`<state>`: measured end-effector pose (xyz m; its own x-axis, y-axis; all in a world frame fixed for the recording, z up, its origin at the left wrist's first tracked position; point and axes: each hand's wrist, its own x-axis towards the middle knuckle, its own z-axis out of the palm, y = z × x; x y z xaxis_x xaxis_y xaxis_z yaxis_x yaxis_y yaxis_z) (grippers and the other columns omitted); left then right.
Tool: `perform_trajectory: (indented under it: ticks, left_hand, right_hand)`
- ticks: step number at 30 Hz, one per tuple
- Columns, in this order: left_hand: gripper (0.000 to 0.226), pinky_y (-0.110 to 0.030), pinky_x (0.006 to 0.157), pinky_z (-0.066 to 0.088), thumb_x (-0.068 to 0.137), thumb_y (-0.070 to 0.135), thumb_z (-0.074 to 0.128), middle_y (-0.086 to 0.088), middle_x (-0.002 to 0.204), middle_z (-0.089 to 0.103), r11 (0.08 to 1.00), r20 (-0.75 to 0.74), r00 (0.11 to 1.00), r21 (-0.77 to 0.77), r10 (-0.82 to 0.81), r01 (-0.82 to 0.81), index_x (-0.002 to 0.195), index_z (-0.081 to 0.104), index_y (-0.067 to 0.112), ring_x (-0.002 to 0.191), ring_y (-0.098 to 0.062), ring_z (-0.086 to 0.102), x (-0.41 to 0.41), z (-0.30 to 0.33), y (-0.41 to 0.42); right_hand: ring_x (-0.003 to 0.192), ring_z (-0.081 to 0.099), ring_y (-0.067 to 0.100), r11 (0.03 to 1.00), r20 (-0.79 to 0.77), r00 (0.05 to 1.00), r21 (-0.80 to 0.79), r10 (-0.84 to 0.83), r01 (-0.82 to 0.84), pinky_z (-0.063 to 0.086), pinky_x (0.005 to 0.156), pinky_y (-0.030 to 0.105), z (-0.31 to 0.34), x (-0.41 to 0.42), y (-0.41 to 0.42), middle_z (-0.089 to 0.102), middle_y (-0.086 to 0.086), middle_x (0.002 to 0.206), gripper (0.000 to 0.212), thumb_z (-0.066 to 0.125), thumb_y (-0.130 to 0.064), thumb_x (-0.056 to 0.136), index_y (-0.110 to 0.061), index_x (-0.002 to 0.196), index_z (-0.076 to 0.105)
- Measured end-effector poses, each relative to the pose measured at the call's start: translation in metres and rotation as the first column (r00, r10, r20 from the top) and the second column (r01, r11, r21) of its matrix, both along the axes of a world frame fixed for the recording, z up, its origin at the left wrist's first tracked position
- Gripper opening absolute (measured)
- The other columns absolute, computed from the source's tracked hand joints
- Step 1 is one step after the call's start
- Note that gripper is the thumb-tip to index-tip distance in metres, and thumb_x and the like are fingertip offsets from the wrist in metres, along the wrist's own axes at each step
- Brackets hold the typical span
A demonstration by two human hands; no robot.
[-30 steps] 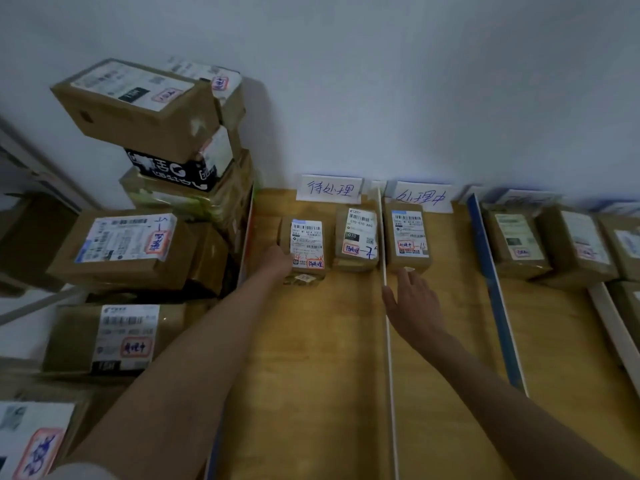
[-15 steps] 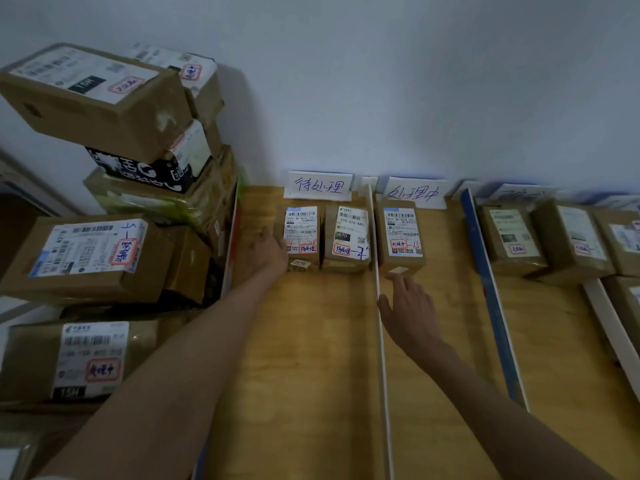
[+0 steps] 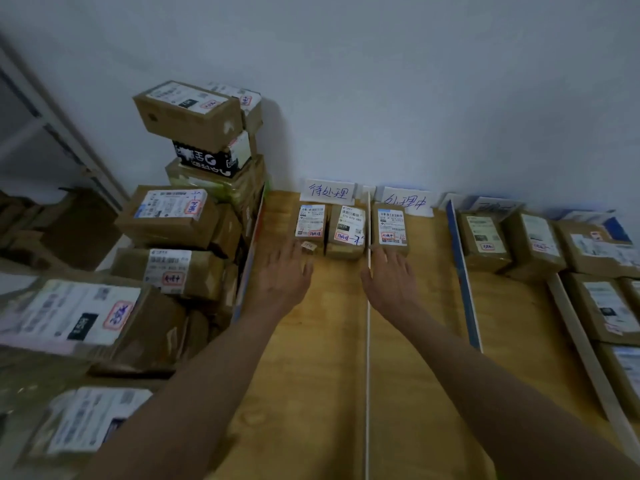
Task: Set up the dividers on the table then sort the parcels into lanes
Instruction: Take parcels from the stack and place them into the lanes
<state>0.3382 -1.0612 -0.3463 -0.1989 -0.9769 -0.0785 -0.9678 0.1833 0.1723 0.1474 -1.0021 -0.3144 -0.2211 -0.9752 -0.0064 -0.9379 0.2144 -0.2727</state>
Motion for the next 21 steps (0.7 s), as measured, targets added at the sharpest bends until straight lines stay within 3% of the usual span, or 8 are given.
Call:
perform_trajectory:
  ticks: [9,15,21]
  left_hand:
    - [0.057,-0.045,0.119,0.019,0.103,0.048,0.026,-0.006,0.159,0.027,0.996,0.080,0.995,-0.078,0.053,-0.047,0.150,0.033,0.017,0.144,-0.028,0.028,0.045,0.060,0.127]
    - [0.051,-0.046,0.116,0.023,0.103,0.045,0.028,-0.009,0.145,0.044,0.976,0.055,0.994,-0.202,0.091,-0.078,0.140,0.044,0.015,0.136,-0.030,0.037,0.075,0.125,0.171]
    - [0.049,-0.045,0.113,0.027,0.102,0.044,0.030,-0.011,0.143,0.047,0.949,0.046,0.984,-0.276,0.172,-0.153,0.137,0.047,0.014,0.134,-0.029,0.040,0.134,0.163,0.182]
  right_hand:
    - [0.126,0.045,0.029,0.987,-0.057,0.988,-0.071,0.144,-0.148,0.033,0.108,0.041,0.049,0.032,0.099,0.048,0.009,0.136,0.043,0.042,-0.030,0.097,-0.014,0.137,0.041]
    - [0.130,0.044,0.029,0.963,-0.026,0.975,-0.152,0.222,-0.223,0.033,0.108,0.043,0.089,0.066,0.132,0.048,0.008,0.140,0.045,0.042,-0.032,0.098,-0.018,0.141,0.041]
    - [0.124,0.049,0.032,0.937,-0.047,0.954,-0.180,0.296,-0.300,0.036,0.104,0.045,0.118,0.119,0.135,0.052,0.011,0.135,0.042,0.038,-0.035,0.100,-0.012,0.134,0.046]
